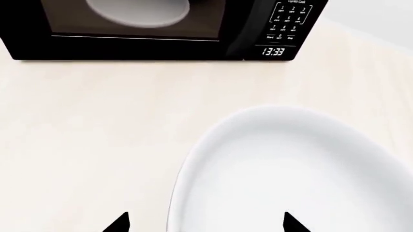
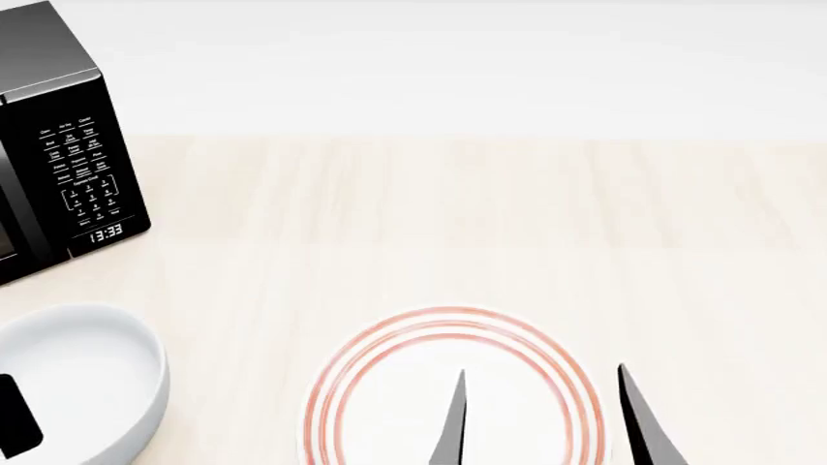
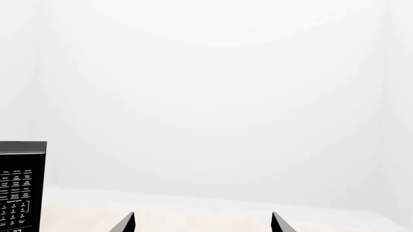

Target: Pick up the white bowl and put it on the plate.

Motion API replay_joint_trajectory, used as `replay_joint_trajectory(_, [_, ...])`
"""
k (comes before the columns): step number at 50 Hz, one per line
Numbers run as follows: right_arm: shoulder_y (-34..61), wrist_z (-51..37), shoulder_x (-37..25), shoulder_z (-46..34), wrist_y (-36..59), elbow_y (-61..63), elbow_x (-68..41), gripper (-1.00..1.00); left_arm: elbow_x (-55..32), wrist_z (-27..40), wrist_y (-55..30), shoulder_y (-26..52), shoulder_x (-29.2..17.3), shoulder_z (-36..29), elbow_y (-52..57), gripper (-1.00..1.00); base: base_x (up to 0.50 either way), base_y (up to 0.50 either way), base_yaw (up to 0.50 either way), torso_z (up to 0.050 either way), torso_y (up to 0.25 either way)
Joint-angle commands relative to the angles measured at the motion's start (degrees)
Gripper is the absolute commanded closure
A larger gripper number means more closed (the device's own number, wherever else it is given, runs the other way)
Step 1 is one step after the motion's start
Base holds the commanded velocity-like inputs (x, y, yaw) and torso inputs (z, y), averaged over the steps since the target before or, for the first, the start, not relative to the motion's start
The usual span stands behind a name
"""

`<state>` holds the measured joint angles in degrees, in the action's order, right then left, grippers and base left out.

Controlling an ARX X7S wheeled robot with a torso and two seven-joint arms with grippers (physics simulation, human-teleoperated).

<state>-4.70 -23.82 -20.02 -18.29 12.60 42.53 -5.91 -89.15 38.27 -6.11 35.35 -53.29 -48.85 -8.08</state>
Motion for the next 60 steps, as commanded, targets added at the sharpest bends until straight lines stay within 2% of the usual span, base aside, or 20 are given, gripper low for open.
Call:
replay_joint_trajectory(1, [0.2, -0.2, -0.2, -0.2, 0.0, 0.0, -0.2, -1.0, -0.2, -0.2, -0.2, -0.1, 0.2, 0.1, -0.6, 1.0, 0.0, 0.0, 0.0, 0.0, 0.0])
replay_joint_trajectory(26, [0.3, -0.6, -0.7, -0.6, -0.2, 0.0, -0.4, -1.0, -1.1, -2.1, 3.3, -2.8, 0.2, 1.7, -0.3, 1.0, 0.0, 0.0, 0.0, 0.0, 0.0])
replay_joint_trajectory(35, [0.4, -0.8, -0.8, -0.7, -0.2, -0.1, -0.5, -1.0, -2.4, -0.5, 5.8, -3.8, -1.1, 3.9, 3.3, 1.0, 0.0, 0.0, 0.0, 0.0, 0.0])
replay_joint_trajectory(50, [0.4, -1.1, -1.1, -0.8, -0.3, -0.2, -0.7, -1.0, -5.2, 2.4, 3.9, 1.2, -3.6, 6.9, 10.8, 1.0, 0.0, 0.0, 0.0, 0.0, 0.001])
replay_joint_trajectory(60, [0.4, -1.2, -1.3, -0.8, -0.5, -0.2, -0.9, -1.0, -6.1, 3.8, -0.4, 7.4, -2.2, 7.0, 13.7, 1.0, 0.0, 0.0, 0.0, 0.0, 0.0])
